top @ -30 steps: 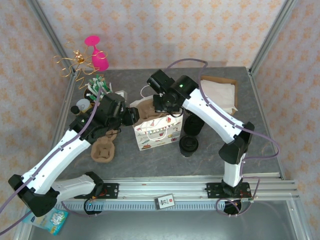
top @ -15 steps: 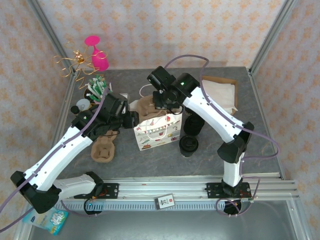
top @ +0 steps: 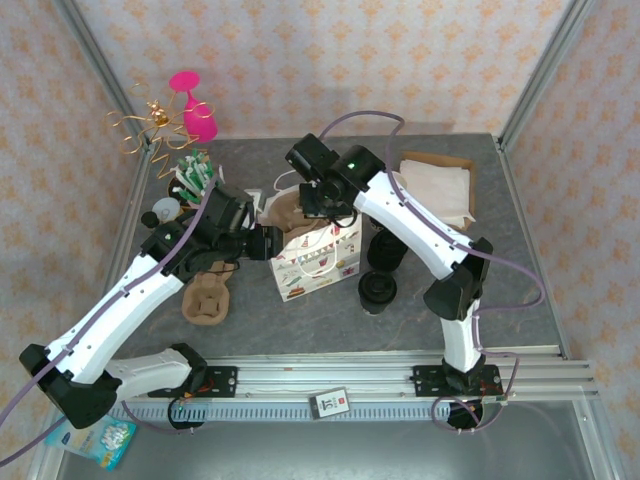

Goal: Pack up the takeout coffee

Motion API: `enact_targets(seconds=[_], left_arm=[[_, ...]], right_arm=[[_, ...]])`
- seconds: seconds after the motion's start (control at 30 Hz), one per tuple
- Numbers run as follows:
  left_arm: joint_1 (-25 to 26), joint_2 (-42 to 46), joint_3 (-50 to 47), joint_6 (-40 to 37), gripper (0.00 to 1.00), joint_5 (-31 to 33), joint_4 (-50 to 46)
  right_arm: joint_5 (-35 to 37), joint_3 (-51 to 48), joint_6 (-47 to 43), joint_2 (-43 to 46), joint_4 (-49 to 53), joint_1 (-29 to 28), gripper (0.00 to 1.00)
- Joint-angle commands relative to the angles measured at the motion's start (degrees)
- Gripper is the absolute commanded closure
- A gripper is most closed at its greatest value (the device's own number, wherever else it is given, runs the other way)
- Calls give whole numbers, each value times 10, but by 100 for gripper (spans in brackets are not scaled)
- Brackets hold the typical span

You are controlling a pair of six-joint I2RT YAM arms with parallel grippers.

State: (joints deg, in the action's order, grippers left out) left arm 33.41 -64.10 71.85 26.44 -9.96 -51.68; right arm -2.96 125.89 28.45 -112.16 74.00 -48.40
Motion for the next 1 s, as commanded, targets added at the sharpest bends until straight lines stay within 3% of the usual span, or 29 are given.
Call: enact_targets(seconds=[0.0,0.1,0.27,0.5,0.67,0.97], left_arm=[[4,-2,10,-2,49,44,0],[-2,3,14,22,50,45,28],[-16,10,-16,67,63,-12,114],[-16,18,-35,93,76,-30,154],[-16,18,-43,95,85,-11,133],[-16,28,-50,104,96,16,115]], right_arm=[[11,-29,-5,22,10,-11,80],[18,-59,1,44,9,-18,80],[22,-67,2,43,10,-25,80],[38,-45,14,16,10,-34,78],[63,-47,24,2,10,-34,76],[46,-37,21,-35,9,-34,74]])
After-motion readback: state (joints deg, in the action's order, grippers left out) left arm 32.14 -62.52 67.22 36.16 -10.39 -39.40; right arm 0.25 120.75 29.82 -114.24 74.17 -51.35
